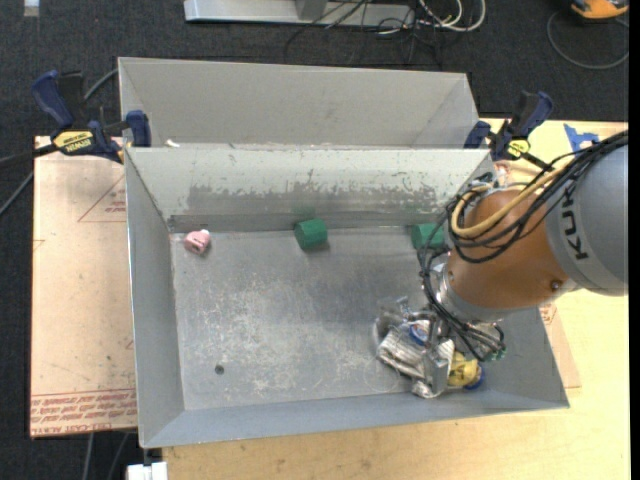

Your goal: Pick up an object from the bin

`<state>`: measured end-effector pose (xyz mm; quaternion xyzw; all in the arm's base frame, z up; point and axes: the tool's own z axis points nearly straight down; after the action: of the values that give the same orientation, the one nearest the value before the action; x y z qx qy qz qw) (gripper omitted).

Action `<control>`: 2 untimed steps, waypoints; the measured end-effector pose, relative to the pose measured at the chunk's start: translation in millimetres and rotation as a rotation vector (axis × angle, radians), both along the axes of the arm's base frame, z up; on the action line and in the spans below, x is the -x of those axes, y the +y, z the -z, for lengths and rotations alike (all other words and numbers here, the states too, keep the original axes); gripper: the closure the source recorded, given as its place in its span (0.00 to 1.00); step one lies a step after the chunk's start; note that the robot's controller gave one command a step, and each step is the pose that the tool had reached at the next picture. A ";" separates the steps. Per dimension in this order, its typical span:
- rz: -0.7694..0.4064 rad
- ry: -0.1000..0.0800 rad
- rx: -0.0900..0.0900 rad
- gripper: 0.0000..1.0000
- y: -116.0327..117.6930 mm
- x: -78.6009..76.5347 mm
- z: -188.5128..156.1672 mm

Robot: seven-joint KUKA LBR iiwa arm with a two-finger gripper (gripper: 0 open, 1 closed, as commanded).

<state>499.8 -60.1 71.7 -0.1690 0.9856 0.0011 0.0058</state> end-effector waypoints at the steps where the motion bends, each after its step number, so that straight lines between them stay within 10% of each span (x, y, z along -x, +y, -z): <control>1: 0.100 0.010 -0.001 1.00 17.1 -21.5 1.5; 2: 0.101 0.010 -0.002 1.00 17.0 -21.5 1.5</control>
Offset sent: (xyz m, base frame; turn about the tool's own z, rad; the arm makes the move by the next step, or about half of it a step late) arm 0.0000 0.0000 0.0000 0.0000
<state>521.3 -43.2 70.2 -0.1191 0.9929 0.0025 0.0009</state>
